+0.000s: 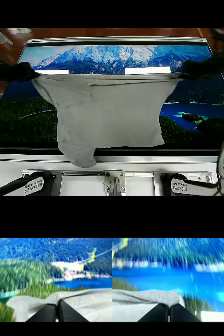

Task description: Fold the shirts.

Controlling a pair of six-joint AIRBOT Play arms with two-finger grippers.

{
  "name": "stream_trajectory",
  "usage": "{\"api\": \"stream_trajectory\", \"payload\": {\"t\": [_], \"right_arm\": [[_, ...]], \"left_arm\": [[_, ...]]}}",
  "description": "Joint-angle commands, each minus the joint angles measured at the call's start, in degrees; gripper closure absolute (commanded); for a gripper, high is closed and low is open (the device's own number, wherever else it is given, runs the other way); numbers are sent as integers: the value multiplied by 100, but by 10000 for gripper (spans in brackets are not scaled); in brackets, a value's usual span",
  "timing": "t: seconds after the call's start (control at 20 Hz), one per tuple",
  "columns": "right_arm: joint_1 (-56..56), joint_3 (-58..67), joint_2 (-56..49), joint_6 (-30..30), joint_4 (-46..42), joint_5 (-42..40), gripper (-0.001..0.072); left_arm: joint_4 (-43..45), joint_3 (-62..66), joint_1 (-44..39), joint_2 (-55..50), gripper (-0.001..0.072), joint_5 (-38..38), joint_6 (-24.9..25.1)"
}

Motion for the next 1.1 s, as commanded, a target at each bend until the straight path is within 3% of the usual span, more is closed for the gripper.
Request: {"api": "stream_trajectory", "payload": {"t": [0.0,0.3,0.45,0.6,0.75,1.05], "right_arm": [[562,-17,-1346,72,118,-2249,653],[890,-17,-2083,42,57,-4795,652],[879,-17,-2391,42,52,-5101,652],[892,-17,-2636,96,122,-4760,652],[866,-17,-2669,92,94,-4166,653],[586,-17,-2420,162,70,-2168,653]], "left_arm": [[-450,-111,-170,-1353,670,1539,490],[-463,-114,-337,-2371,670,2839,492],[-463,-114,-487,-2649,670,3434,492],[-450,-114,-616,-2839,670,3482,494],[-59,-101,-588,-2852,670,3023,492],[905,372,-308,-2848,670,17,334]]}}
